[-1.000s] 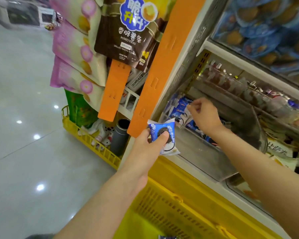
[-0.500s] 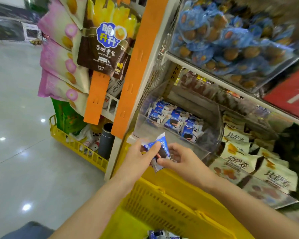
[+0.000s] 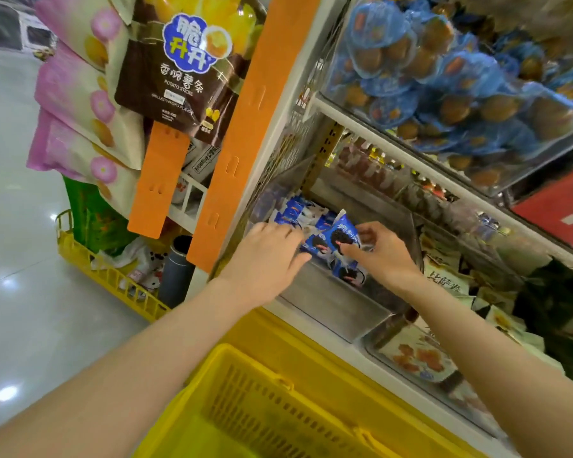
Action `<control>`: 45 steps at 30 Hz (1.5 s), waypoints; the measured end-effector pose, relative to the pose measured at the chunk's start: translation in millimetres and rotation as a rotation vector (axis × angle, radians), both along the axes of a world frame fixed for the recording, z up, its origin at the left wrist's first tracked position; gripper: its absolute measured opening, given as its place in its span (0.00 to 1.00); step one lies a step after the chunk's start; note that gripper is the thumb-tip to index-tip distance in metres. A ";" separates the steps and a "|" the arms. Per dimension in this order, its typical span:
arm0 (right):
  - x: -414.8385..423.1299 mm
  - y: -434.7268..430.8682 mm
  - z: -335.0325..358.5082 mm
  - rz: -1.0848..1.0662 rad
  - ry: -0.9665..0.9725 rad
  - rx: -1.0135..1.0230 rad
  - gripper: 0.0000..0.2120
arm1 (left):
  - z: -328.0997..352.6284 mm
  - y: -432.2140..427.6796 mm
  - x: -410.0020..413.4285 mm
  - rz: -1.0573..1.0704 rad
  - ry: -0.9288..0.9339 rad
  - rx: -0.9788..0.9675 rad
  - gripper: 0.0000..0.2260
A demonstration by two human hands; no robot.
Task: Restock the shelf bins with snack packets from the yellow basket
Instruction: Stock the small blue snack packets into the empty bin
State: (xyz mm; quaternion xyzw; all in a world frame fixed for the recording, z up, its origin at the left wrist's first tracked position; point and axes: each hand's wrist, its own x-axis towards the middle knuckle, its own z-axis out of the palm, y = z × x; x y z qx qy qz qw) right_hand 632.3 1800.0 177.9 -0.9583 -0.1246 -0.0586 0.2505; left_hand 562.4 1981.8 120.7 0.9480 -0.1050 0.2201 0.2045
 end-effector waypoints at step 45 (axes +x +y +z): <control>-222.0 -101.8 -285.0 0.232 0.524 -0.584 0.19 | -178.3 -10.4 -164.0 0.344 0.548 -0.066 0.16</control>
